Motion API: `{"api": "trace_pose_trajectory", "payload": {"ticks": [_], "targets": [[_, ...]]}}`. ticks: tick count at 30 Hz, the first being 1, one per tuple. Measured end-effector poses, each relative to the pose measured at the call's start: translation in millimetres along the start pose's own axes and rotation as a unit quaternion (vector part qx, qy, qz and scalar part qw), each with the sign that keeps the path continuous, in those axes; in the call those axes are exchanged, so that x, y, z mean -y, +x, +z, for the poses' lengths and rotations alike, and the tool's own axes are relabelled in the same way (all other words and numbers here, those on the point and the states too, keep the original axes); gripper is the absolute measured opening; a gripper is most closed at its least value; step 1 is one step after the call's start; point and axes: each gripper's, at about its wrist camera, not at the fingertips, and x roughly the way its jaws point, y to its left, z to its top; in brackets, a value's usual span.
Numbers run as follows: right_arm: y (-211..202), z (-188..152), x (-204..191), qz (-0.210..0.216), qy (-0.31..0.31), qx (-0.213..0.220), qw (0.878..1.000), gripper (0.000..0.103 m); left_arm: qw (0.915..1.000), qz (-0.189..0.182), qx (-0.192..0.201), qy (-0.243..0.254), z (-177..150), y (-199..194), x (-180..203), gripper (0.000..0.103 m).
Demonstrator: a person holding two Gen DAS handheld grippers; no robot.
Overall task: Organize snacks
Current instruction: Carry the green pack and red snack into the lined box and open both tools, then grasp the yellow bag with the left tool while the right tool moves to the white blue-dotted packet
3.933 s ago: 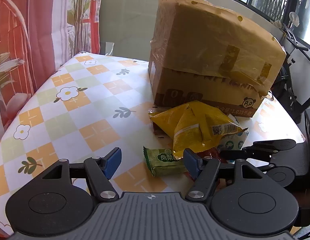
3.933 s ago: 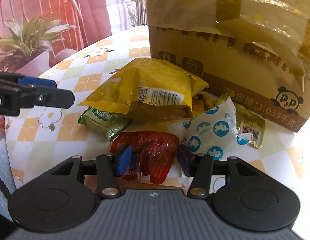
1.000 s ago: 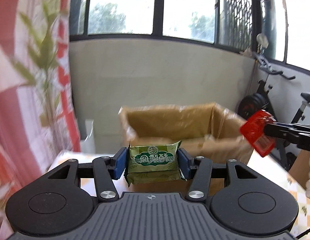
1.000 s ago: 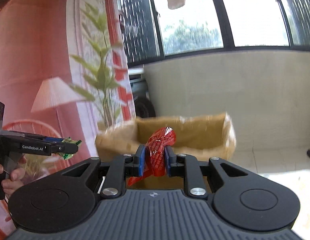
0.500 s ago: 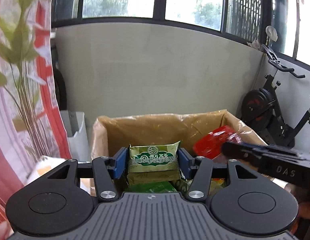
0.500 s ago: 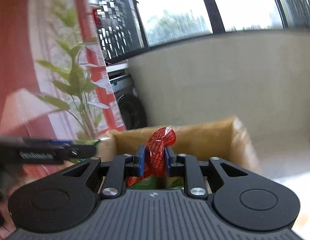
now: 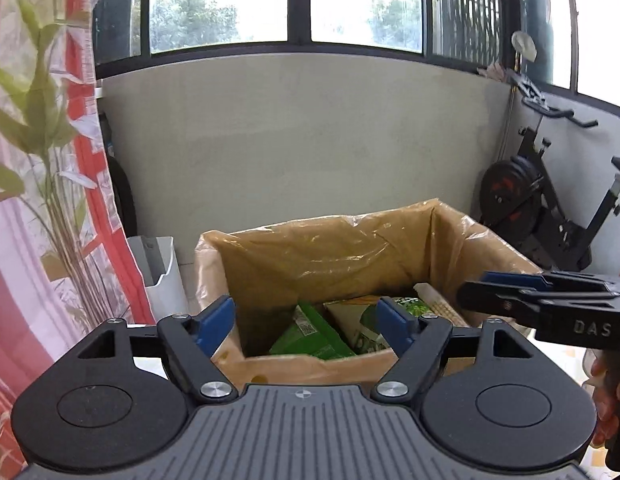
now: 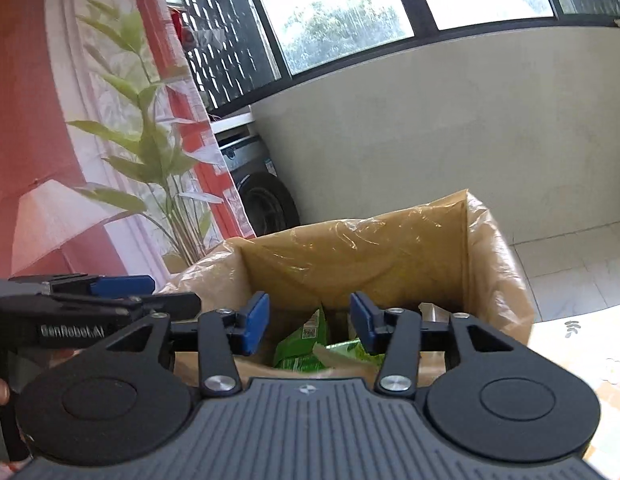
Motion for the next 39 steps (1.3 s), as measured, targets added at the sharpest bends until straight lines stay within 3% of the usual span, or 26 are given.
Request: {"api": "trace_pose_trajectory", "payload": {"ticks": [9,16,28,39], "targets": [[-57,-28,-20,-0.005,-0.02,0.021,1.0,0.049,0.9999,-0.006,-0.005,-0.015,-29,-51,-9,0.08],[-67,-67,-30,-0.016,-0.037,-0.011,0.999,0.049,0.9986,-0.009,-0.02,-0.049,-67,-66,-20,0.08],[-35,-117,-30,-0.029,-0.064,-0.104,0.992,0.055,0.9931,-0.009,-0.078,-0.086,-109,-28,-26,0.08],[-20,-146,-12,-0.047,-0.049,-0.145,0.987,0.055,0.9818,-0.007,-0.167,-0.09,-152,37,-10,0.08]]}}
